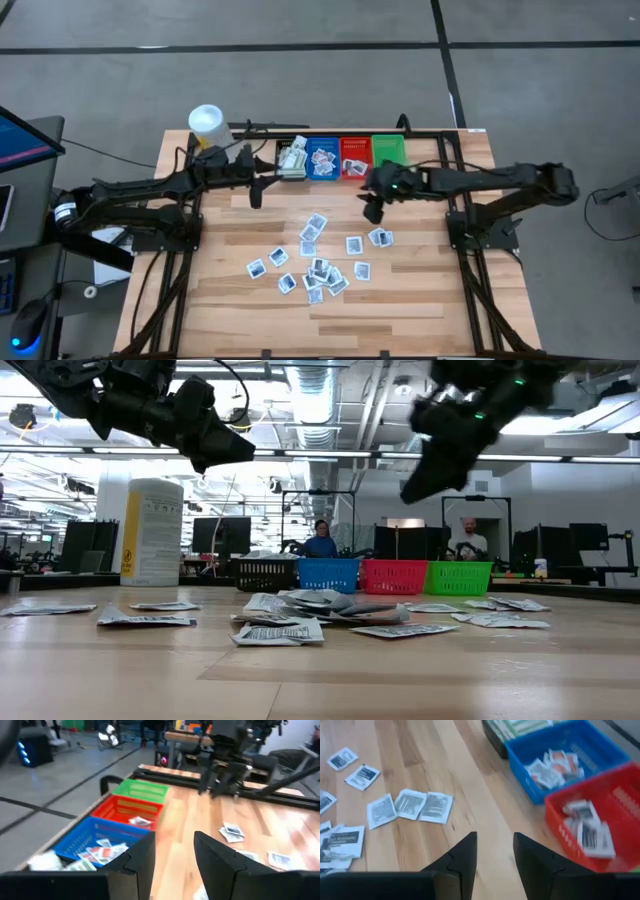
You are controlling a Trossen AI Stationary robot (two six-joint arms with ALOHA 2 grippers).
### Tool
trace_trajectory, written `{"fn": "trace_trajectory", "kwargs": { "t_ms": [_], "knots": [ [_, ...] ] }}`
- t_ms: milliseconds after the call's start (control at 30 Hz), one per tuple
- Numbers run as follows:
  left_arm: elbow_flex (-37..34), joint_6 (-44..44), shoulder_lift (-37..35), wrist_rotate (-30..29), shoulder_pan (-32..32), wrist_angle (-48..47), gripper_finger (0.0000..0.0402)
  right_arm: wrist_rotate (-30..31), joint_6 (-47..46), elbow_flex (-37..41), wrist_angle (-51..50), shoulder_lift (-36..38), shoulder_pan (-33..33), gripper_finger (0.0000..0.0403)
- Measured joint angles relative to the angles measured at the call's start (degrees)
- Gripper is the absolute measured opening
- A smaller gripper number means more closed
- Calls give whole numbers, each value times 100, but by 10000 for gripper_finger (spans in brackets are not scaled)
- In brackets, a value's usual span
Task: Pick & Place First Aid Supplies
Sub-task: Put the blue alcohol pad in the green bin
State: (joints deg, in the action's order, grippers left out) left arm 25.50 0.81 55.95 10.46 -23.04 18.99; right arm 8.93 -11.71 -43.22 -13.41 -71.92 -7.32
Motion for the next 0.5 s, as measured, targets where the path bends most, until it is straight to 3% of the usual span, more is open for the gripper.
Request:
{"fn": "trace_trajectory", "kwargs": {
  "t_ms": [233,500],
  "knots": [
    [0,-737,38,-10,390,45,135,8,-1102,937,311,834,336,122],
    [0,-1302,38,-745,912,62,135,7,-1245,1172,248,619,900,122]
  ]
}}
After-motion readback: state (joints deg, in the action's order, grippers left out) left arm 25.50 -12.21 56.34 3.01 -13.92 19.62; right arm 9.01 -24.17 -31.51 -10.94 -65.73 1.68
